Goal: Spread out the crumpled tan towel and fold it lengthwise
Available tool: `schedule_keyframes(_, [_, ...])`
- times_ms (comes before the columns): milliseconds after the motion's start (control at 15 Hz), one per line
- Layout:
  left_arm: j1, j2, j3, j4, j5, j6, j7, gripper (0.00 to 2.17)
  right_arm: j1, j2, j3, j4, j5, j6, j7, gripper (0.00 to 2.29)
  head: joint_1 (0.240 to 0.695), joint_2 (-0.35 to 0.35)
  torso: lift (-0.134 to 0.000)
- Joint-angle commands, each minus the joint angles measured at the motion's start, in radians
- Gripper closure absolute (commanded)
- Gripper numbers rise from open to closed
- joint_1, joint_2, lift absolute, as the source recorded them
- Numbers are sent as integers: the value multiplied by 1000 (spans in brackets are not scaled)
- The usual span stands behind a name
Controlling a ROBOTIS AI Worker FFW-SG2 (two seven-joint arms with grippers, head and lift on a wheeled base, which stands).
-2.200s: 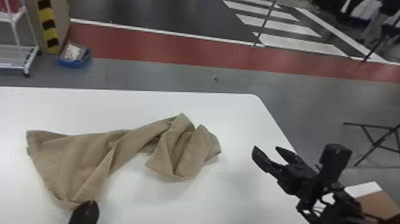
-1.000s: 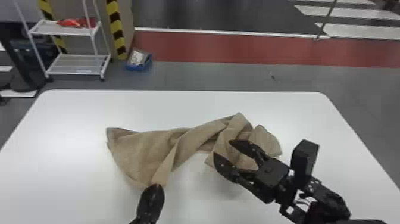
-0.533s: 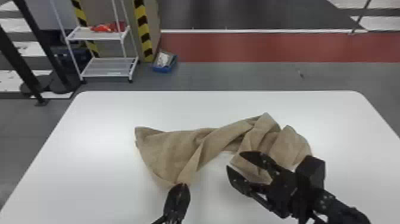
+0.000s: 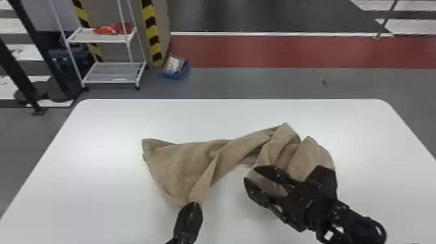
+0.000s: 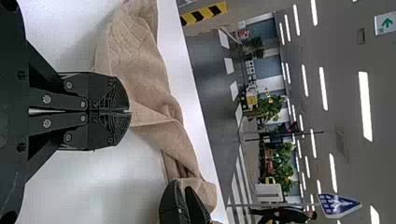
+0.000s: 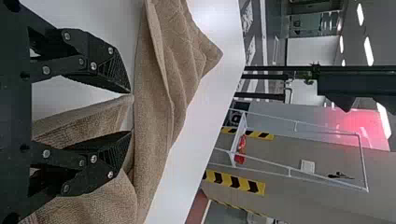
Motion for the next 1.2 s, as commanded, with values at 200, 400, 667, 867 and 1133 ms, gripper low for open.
schedule_keyframes(200, [1, 2, 1, 1, 0, 0, 0, 1382, -20, 1, 0, 0, -6, 83, 28, 1301, 695, 15, -125])
schedule_keyframes(400, [4, 2, 10, -7, -2, -3, 2, 1382, -1, 1, -8, -31, -18, 31, 34, 1686, 695, 15, -125])
schedule_keyframes(667, [53, 5, 143, -163, 25, 58, -40, 1382, -29, 1, -150, -128, -88, 61, 63, 1690, 695, 14, -125])
schedule_keyframes(867, [85, 5, 238, -288, 38, 101, -60, 1382, -58, 1, -330, -189, -213, 107, 81, 1690, 695, -21, -125])
schedule_keyframes(1133, [96, 6, 312, -343, 54, 107, -64, 1382, -133, 1, -583, -186, -338, 261, 89, 1690, 695, -102, -125])
